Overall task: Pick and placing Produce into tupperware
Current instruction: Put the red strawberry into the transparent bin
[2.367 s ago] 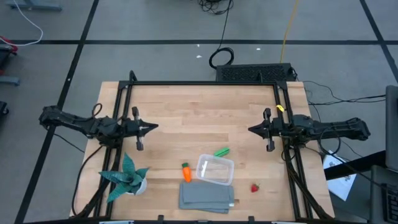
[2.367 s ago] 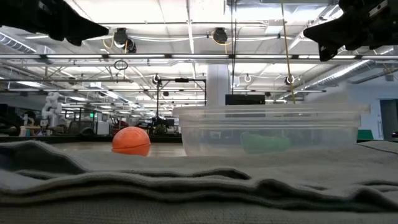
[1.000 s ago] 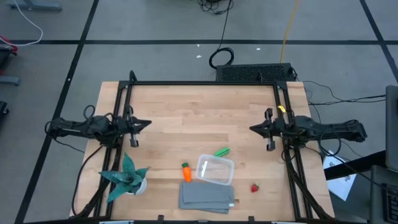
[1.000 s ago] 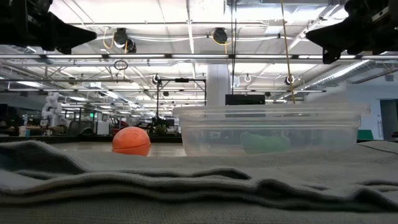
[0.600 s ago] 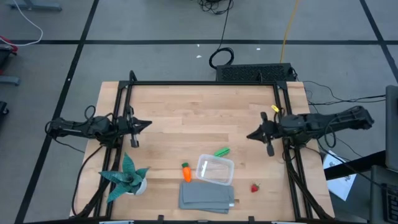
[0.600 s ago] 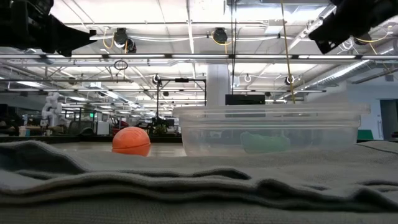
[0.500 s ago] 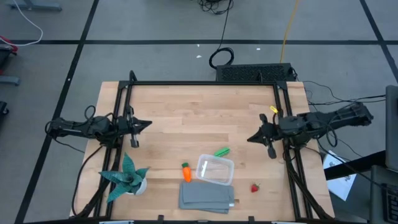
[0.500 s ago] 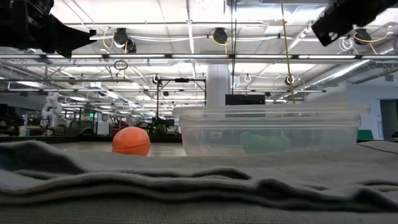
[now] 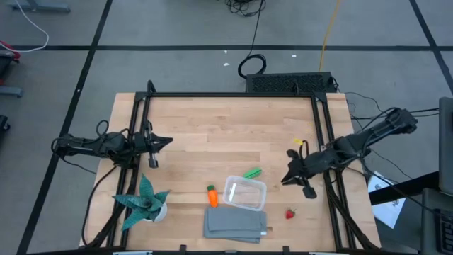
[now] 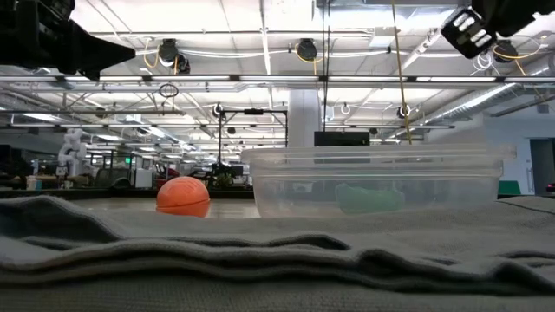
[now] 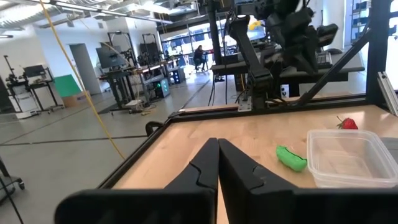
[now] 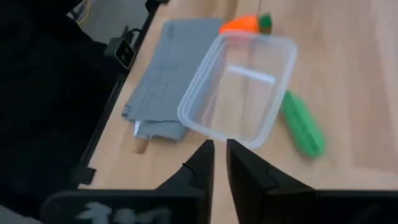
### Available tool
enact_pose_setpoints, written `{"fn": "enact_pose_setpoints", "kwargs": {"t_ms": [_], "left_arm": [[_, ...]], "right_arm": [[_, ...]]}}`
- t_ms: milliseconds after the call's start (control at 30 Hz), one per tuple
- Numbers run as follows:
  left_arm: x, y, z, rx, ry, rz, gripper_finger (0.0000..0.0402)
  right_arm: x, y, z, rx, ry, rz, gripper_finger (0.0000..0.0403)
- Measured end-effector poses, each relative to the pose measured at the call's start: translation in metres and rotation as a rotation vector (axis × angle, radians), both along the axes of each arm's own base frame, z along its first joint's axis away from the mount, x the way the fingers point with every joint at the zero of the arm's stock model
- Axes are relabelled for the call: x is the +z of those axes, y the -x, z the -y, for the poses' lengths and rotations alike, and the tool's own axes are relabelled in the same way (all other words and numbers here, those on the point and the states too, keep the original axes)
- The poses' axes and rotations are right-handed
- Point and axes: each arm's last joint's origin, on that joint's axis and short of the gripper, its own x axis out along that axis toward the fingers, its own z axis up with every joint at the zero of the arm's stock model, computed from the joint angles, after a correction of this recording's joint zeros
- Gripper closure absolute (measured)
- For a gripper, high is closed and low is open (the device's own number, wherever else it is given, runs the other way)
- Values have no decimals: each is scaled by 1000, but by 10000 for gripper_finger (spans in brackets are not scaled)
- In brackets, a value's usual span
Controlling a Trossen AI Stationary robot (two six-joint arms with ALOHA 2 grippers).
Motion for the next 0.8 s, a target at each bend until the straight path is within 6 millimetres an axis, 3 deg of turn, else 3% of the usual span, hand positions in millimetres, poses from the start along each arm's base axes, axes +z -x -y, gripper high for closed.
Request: {"fn": "enact_pose_setpoints", "kwargs": {"t_ms": [467,800], "left_arm": [[-5,0,0,-2,44,-43,374],[-5,0,0,-3,51,-42,396]], "right_arm": [[-32,-13,-31,3,-9,-216,198],[-48,-10,-53,43,-5,-314,137]]}}
